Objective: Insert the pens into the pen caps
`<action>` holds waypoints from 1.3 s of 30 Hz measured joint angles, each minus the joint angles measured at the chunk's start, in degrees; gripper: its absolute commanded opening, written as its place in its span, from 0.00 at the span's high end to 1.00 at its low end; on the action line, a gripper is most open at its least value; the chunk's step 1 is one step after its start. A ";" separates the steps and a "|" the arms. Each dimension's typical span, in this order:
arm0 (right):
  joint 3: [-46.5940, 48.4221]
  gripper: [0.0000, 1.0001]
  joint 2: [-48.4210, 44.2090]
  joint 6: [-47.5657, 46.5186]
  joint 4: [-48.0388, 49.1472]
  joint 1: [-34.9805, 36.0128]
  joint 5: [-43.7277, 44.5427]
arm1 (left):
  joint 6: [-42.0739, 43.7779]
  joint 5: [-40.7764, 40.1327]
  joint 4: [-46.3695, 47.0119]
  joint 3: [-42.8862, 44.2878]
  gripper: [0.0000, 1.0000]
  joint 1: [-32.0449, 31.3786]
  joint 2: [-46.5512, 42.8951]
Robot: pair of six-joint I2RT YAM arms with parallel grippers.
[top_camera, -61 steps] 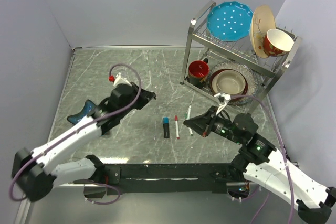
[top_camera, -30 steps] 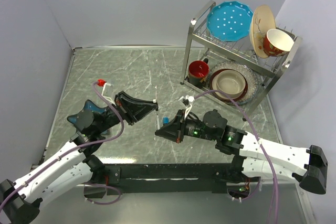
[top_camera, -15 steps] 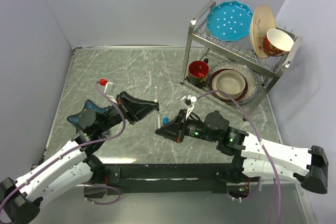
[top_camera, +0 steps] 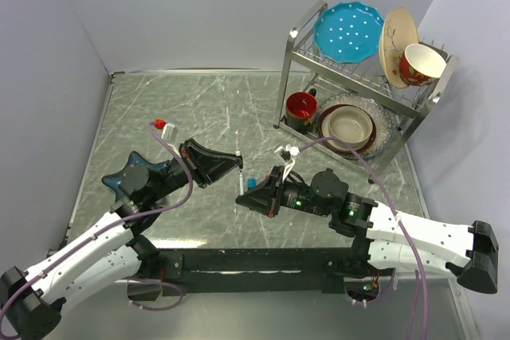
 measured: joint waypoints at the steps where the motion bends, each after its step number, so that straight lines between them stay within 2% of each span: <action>1: 0.00 1.00 0.00 -0.02 0.00 0.09 0.00 | -0.07 0.00 0.00 0.00 0.99 0.00 0.13; 30: 0.00 1.00 0.33 0.00 0.17 0.85 1.97 | -3.63 0.26 -0.20 -1.60 0.99 0.00 -0.61; 39: 0.02 1.00 -1.07 -1.07 -1.55 1.29 2.75 | -2.56 3.58 -2.32 -1.62 0.99 -0.02 -1.42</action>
